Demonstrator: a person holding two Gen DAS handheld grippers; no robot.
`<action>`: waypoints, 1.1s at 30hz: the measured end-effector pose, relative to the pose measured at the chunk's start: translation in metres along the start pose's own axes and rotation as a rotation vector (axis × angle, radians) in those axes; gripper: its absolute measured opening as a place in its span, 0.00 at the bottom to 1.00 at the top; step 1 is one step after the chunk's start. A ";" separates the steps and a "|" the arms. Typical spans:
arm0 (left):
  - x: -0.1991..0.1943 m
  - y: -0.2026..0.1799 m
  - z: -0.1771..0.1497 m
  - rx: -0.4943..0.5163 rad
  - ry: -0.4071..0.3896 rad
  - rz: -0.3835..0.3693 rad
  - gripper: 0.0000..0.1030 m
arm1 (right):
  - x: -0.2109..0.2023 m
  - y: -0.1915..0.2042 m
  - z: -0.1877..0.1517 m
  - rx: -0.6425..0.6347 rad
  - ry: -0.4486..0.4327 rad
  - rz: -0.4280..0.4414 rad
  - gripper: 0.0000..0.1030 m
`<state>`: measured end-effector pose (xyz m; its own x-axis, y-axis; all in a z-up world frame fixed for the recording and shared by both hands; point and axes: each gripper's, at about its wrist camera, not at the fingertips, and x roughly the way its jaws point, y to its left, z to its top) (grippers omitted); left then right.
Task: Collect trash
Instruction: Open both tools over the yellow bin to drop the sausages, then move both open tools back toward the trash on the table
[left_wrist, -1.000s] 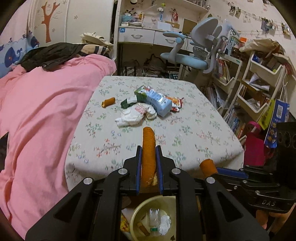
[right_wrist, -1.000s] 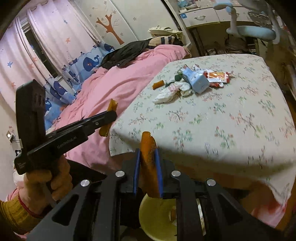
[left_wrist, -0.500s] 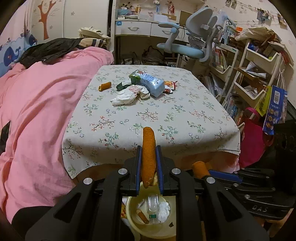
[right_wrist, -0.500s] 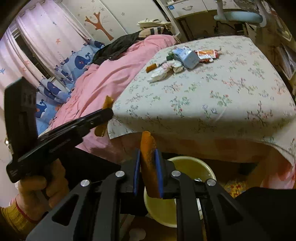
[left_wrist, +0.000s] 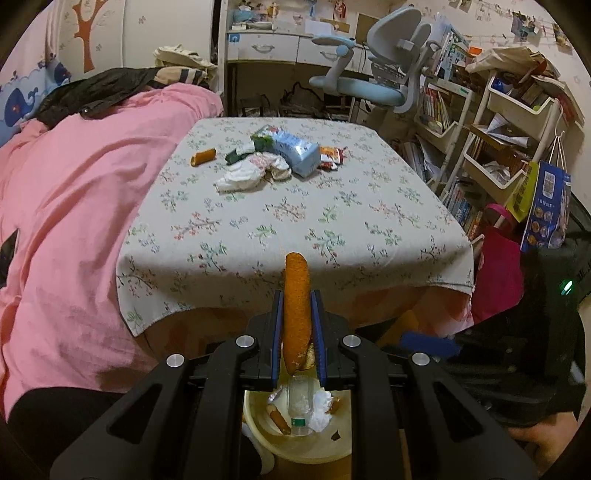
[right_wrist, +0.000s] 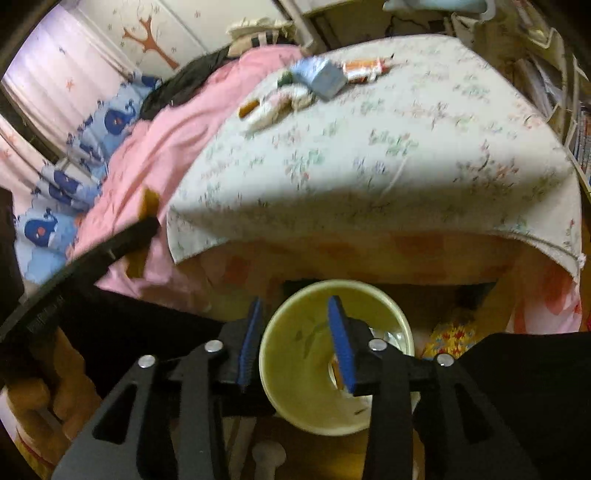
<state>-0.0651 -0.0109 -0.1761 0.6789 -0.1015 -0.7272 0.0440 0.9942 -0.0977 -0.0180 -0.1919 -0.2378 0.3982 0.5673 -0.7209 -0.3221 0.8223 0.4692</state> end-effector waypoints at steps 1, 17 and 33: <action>0.003 -0.001 -0.002 -0.001 0.013 -0.006 0.14 | -0.005 0.000 0.001 0.000 -0.035 -0.008 0.44; 0.043 -0.027 -0.046 0.083 0.180 -0.001 0.43 | -0.054 0.002 0.013 -0.004 -0.363 -0.125 0.71; 0.027 -0.015 -0.034 0.048 0.051 0.088 0.65 | -0.054 0.005 0.012 -0.038 -0.384 -0.166 0.80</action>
<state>-0.0729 -0.0296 -0.2172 0.6436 -0.0138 -0.7652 0.0216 0.9998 0.0002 -0.0314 -0.2182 -0.1904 0.7365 0.4090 -0.5388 -0.2550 0.9056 0.3389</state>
